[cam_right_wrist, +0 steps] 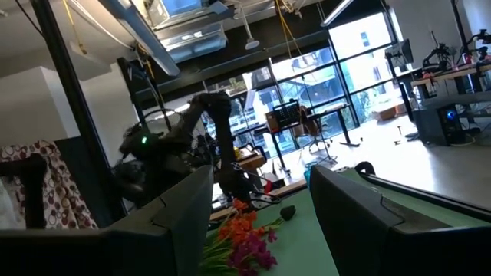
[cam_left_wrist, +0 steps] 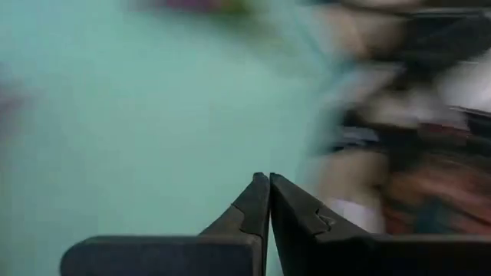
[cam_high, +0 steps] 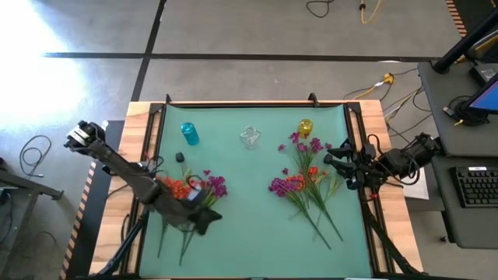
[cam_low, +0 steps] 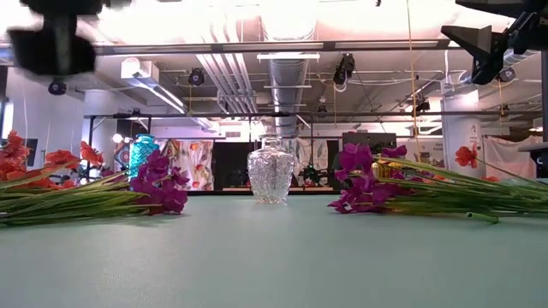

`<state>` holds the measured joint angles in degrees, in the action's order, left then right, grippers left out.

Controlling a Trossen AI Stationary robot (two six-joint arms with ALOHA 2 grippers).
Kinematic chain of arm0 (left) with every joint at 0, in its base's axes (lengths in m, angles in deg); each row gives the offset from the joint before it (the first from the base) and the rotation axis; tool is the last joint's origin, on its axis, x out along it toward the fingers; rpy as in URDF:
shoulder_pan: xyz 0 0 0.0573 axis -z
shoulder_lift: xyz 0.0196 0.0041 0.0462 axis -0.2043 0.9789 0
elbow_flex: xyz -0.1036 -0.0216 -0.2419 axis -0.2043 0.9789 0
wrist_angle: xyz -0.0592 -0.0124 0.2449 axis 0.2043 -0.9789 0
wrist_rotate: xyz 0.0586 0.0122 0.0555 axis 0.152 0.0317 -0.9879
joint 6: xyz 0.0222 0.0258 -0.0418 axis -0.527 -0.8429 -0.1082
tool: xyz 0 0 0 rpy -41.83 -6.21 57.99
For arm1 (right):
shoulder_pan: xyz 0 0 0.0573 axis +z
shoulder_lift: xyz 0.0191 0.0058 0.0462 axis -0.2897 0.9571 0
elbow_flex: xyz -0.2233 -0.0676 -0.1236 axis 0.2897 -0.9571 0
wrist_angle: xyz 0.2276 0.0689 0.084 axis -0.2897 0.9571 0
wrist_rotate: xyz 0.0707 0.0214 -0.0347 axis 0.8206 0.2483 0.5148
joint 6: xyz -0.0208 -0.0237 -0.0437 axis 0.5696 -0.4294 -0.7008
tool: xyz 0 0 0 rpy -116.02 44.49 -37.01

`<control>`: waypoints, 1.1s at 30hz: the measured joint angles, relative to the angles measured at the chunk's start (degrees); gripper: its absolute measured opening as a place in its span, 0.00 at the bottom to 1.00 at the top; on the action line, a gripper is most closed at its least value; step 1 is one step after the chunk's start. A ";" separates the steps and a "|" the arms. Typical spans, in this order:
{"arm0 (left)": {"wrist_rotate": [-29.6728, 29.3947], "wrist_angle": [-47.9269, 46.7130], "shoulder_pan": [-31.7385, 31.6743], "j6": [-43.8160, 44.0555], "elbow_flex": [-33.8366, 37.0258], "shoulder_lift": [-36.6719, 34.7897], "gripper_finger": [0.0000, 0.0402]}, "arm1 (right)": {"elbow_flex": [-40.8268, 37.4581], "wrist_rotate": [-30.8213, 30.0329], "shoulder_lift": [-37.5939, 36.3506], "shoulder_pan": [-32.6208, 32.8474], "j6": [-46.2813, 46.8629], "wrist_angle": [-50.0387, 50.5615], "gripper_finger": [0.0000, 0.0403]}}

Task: Sort flowers into vase by color
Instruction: Put the bottom left violet flowers into the transparent flower vase

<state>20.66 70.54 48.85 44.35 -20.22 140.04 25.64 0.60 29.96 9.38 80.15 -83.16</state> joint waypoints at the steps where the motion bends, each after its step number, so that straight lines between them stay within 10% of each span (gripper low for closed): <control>1: -0.06 -10.61 -0.33 5.79 -2.61 1.41 0.00 | 0.00 -0.01 0.00 0.00 0.06 -0.02 0.52; 9: 0.72 -54.92 -0.81 22.54 -21.33 12.08 0.00 | 0.00 0.01 0.02 0.00 1.66 0.50 0.52; 19: 0.86 -56.67 -1.84 14.50 -32.96 16.78 0.00 | 0.00 -0.01 0.02 0.00 1.55 0.63 0.52; 33: 11.25 -48.19 -1.82 7.84 -24.90 17.42 0.00 | 0.00 -0.05 0.02 0.00 1.51 0.69 0.52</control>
<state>31.91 22.34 47.04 52.19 -45.12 157.46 25.64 0.54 29.98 9.38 81.66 -82.48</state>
